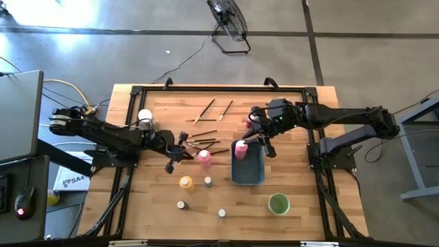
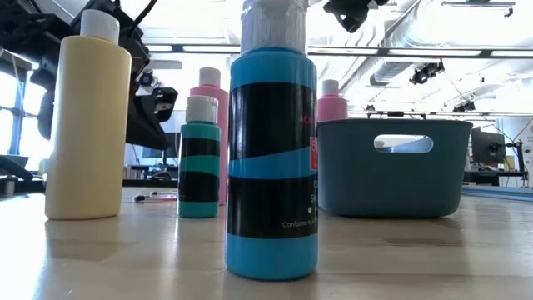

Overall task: Pick & Place Paint Supplies
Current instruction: Put the large pink paint bottle into the blue bin

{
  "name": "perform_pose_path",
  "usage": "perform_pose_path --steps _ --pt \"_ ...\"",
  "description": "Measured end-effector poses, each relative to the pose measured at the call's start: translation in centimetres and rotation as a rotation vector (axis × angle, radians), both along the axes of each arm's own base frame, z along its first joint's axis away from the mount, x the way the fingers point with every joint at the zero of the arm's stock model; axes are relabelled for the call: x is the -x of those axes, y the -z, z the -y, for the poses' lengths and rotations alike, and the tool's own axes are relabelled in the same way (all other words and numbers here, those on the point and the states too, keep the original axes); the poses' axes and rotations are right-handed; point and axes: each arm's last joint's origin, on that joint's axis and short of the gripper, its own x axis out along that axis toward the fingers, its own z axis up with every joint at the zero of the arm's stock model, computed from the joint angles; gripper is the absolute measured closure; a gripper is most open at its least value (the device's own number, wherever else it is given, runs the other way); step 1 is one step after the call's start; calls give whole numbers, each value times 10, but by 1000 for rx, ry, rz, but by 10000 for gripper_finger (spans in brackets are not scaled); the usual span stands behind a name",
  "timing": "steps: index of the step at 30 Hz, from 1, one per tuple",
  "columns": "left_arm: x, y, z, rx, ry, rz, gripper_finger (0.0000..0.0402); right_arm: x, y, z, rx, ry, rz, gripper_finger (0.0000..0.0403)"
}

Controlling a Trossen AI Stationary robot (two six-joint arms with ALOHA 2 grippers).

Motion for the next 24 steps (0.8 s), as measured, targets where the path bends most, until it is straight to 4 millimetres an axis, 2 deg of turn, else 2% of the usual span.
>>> perform_pose_path --steps 9,16,24 --pt "0 -1 0 4 2 9 400 0 7 1 12 31 -24 322" --pt "2 2 3 38 79 -24 400 0 7 3 49 98 -16 322" --pt "5 8 0 -23 34 -89 401 -2 5 3 48 95 10 322"
